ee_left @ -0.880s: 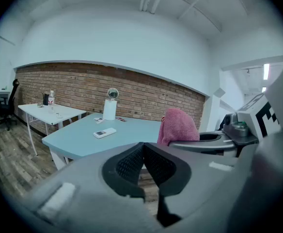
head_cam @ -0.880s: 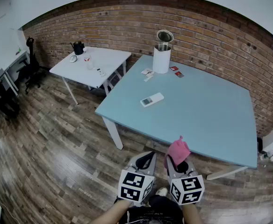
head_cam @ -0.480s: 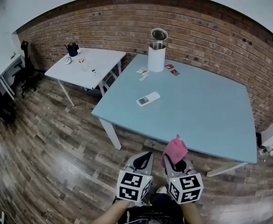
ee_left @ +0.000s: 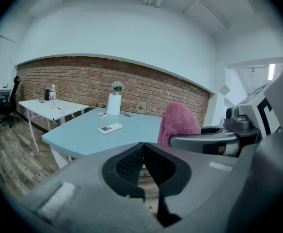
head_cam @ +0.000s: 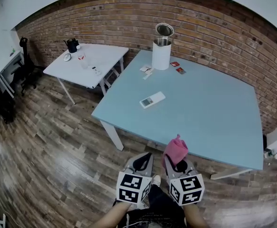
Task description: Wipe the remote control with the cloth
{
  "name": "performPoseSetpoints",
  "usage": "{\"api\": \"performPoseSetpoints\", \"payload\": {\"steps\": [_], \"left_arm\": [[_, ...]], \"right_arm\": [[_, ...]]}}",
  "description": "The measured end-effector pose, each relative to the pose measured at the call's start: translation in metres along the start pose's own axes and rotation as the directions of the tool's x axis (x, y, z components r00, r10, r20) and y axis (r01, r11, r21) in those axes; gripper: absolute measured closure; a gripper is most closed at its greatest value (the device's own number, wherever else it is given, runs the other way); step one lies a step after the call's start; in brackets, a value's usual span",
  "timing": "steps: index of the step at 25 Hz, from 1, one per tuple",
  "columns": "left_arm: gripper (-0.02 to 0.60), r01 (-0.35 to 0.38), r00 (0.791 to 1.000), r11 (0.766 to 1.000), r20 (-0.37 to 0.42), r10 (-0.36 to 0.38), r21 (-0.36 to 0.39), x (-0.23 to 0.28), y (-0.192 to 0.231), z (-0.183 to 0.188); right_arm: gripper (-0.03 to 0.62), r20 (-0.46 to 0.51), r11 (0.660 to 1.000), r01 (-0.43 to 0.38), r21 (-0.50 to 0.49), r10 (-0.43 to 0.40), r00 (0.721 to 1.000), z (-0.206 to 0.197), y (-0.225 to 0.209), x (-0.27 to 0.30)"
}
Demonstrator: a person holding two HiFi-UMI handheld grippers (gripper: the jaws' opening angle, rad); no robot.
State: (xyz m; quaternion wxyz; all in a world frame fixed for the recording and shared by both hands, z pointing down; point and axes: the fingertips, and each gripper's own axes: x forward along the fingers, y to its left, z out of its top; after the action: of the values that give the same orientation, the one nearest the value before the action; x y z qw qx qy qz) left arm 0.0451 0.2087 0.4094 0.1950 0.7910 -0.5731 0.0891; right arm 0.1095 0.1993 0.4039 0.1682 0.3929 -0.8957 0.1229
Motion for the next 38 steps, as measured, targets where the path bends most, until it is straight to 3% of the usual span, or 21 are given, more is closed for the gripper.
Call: {"api": "performPoseSetpoints", "payload": {"steps": [9, 24, 38], "left_arm": [[0.583, -0.03, 0.999, 1.0, -0.034, 0.03, 0.006, 0.058, 0.046, 0.018], [0.581, -0.064, 0.989, 0.997, -0.131, 0.07, 0.048, 0.148, 0.083, 0.028], [0.578, -0.112, 0.977, 0.99, -0.172, 0.126, 0.086, 0.187, 0.121, 0.023]], "right_arm": [[0.53, -0.007, 0.999, -0.033, 0.001, 0.033, 0.999, 0.028, -0.033, 0.068], [0.53, -0.068, 0.992, -0.11, 0.054, 0.113, 0.991, 0.047, -0.092, 0.146], [0.528, -0.123, 0.986, -0.155, 0.07, 0.162, 0.979, 0.047, -0.113, 0.191]]}}
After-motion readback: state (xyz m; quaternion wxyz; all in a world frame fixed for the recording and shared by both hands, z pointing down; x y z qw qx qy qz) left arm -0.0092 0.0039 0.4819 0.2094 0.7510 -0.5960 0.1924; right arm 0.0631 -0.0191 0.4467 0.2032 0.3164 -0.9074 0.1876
